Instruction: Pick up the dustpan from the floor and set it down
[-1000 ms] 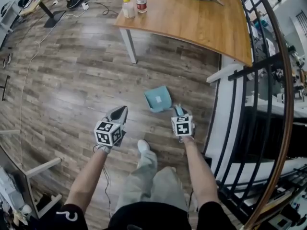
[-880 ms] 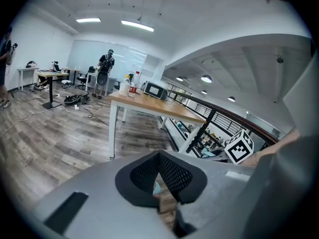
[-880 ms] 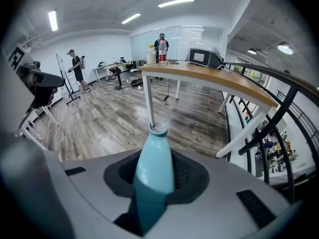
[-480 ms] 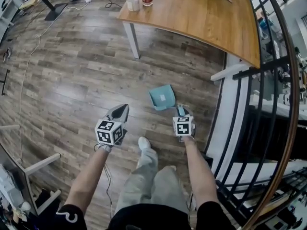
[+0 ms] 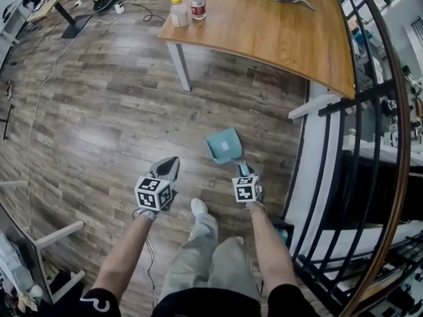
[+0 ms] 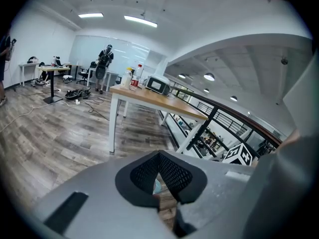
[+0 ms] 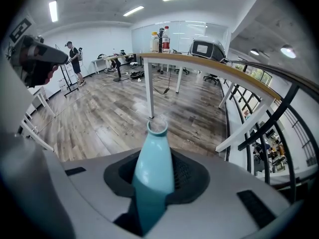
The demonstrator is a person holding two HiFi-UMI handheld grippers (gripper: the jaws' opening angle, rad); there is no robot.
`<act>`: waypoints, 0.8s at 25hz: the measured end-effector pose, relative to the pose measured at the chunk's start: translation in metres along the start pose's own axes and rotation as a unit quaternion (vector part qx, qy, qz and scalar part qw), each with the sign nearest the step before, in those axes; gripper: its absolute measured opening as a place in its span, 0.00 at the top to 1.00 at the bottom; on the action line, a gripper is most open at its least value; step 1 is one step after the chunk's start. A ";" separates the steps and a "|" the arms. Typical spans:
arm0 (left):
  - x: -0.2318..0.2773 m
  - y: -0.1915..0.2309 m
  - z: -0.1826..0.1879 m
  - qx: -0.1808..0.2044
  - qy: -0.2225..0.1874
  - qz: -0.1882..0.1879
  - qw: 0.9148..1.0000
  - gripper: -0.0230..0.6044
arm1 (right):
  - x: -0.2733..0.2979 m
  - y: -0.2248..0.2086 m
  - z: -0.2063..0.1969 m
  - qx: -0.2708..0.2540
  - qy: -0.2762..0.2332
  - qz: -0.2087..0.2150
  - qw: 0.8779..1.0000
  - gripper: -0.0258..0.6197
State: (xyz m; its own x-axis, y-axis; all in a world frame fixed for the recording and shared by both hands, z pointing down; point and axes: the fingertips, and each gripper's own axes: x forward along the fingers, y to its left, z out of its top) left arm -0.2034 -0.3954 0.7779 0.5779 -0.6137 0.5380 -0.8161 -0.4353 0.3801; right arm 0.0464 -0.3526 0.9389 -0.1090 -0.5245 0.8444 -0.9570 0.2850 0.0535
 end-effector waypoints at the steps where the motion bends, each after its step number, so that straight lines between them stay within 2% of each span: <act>1: 0.000 -0.002 -0.001 0.000 0.001 -0.001 1.000 0.97 | 0.001 -0.001 -0.001 0.000 0.004 -0.002 1.000 0.82; 3: 0.001 -0.007 -0.002 0.001 0.001 -0.002 1.000 0.97 | 0.003 -0.005 0.000 0.005 0.003 -0.002 1.000 0.76; 7: -0.003 -0.017 -0.002 0.003 0.000 0.001 1.000 0.97 | -0.007 -0.009 0.002 0.020 -0.005 0.012 1.000 0.72; 14: -0.027 -0.040 0.003 0.006 -0.008 0.020 1.000 0.97 | -0.053 -0.006 0.026 0.031 -0.056 0.045 0.997 0.70; 20: -0.057 -0.075 0.008 0.014 -0.028 0.050 0.998 0.97 | -0.120 -0.031 0.047 0.044 -0.109 0.055 0.991 0.71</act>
State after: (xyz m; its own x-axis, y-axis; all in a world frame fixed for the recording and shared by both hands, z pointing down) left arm -0.1750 -0.3327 0.7129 0.4934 -0.6908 0.5285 -0.8698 -0.3877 0.3053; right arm 0.0762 -0.3361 0.8106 -0.2612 -0.6580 0.7063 -0.9547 0.2843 -0.0881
